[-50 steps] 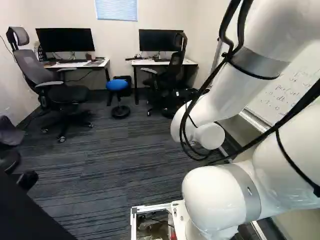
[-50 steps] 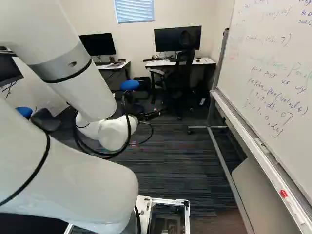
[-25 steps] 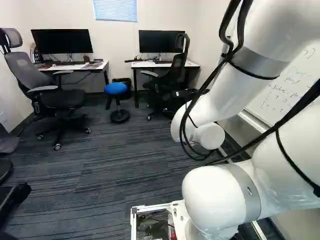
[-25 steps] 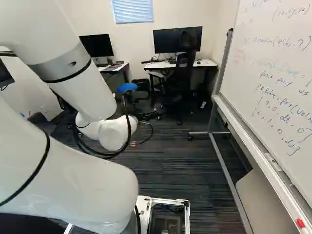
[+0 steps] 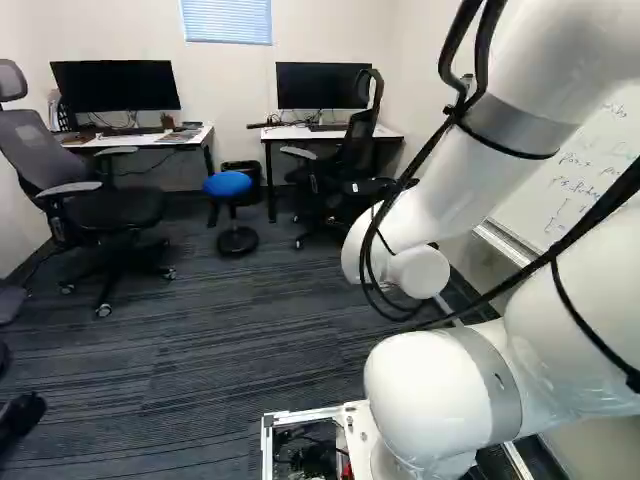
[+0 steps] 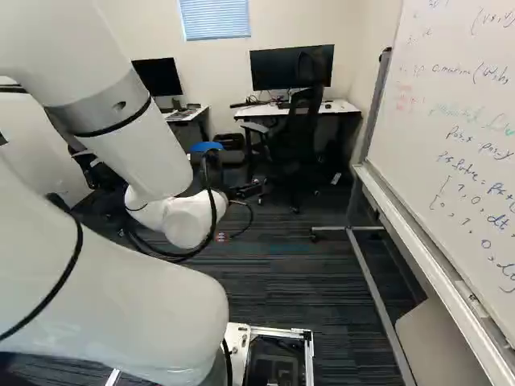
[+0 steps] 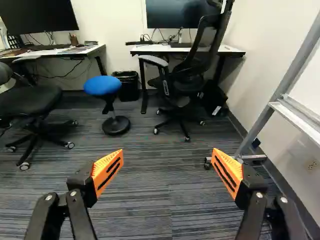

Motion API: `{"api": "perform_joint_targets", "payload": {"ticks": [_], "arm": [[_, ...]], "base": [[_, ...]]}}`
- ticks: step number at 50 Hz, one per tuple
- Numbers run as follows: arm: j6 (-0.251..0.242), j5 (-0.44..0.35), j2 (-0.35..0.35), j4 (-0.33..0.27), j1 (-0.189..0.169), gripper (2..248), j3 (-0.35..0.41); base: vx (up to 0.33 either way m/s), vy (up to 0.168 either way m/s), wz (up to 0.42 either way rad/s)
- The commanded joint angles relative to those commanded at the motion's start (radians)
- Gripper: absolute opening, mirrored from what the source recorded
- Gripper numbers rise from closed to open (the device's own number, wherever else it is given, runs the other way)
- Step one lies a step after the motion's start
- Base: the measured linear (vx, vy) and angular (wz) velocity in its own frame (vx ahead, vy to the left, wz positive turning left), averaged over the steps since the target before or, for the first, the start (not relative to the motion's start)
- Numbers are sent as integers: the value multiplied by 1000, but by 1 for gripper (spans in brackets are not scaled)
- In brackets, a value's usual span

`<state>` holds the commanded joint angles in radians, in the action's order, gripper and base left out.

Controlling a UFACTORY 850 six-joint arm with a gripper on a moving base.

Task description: Open the door and move inside

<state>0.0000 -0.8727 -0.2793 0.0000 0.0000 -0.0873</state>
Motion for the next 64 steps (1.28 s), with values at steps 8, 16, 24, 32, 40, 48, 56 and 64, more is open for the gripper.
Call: {"api": "perform_joint_targets", "payload": {"ticks": [8, 16, 24, 32, 40, 48, 56, 64], "arm": [[0, 0, 0, 0, 0, 247, 0], [0, 0, 0, 0, 0, 247, 0], [0, 0, 0, 0, 0, 247, 0], [0, 0, 0, 0, 0, 247, 0], [0, 0, 0, 0, 0, 247, 0], [0, 0, 0, 0, 0, 247, 0], [0, 0, 0, 0, 0, 247, 0], [0, 0, 0, 0, 0, 247, 0]], "base": [[171, 1, -9], [143, 2, -11], [67, 0, -8], [-4, 1, 0], [-8, 0, 1], [0, 0, 0], [0, 0, 0], [0, 0, 0]]}}
